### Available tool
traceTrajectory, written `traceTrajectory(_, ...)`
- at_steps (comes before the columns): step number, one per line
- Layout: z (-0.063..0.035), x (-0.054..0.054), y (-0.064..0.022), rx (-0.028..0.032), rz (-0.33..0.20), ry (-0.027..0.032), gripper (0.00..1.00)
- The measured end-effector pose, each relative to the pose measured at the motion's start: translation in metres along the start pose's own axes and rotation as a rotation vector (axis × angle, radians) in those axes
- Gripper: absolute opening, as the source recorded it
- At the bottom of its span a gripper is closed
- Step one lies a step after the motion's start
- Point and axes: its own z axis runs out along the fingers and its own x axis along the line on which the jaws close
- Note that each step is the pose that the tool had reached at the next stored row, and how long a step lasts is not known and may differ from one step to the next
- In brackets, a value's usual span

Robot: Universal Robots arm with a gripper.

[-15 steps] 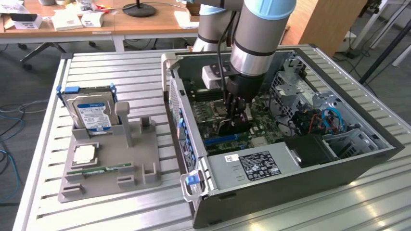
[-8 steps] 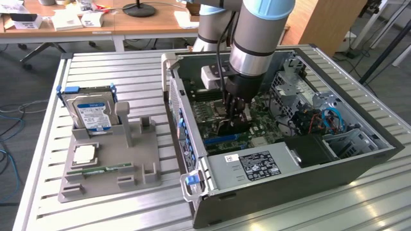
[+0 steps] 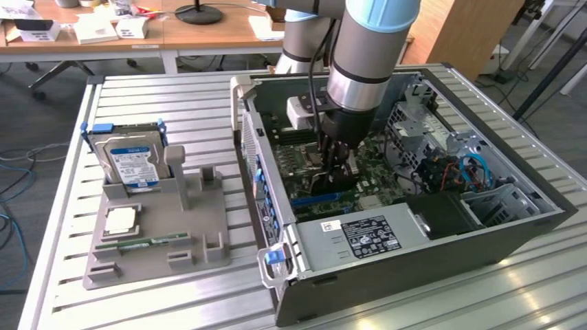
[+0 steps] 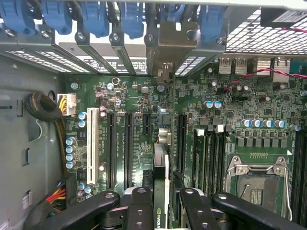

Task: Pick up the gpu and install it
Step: 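Insert the gpu into the slot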

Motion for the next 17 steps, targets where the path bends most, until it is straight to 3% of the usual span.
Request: traceTrajectory(17,0.0024,0.0,0.0004,0.0001,0.0,-0.0001,0.26)
